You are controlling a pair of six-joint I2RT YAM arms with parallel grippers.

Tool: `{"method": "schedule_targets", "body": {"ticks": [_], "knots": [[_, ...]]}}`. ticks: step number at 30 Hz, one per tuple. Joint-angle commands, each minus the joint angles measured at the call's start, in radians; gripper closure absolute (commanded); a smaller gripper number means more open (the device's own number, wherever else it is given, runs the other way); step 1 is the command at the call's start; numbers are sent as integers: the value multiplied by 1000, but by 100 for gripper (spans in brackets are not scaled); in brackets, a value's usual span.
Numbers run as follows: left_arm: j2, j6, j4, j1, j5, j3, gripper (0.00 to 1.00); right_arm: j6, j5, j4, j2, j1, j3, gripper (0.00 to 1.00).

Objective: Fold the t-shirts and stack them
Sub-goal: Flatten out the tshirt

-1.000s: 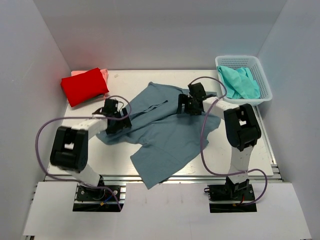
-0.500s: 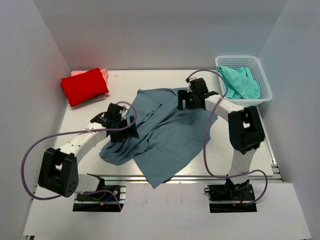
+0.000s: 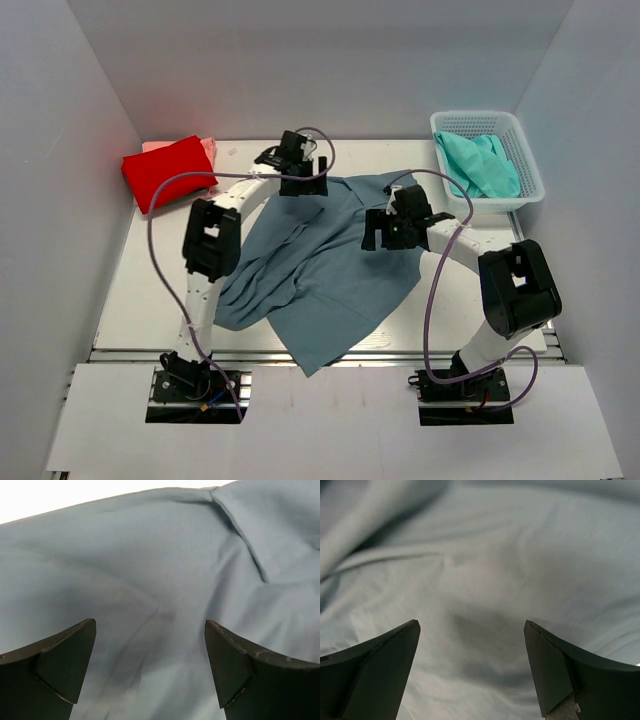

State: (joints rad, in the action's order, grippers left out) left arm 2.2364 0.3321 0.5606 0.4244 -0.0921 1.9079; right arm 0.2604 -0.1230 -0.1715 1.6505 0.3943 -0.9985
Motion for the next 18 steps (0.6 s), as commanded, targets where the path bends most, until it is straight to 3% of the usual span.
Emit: {"method": "schedule_targets", "body": {"ticks": [1,13,18], "knots": [[74,-36,93,33,-23,175,2,33,-40,27,-17,-5,29,10],[152,-54,93,83,66,198,23,51,57,-3,22,-9,43,10],[216,-54,172,103,114,266,37,51,68,-8,29,-12,43,10]]}}
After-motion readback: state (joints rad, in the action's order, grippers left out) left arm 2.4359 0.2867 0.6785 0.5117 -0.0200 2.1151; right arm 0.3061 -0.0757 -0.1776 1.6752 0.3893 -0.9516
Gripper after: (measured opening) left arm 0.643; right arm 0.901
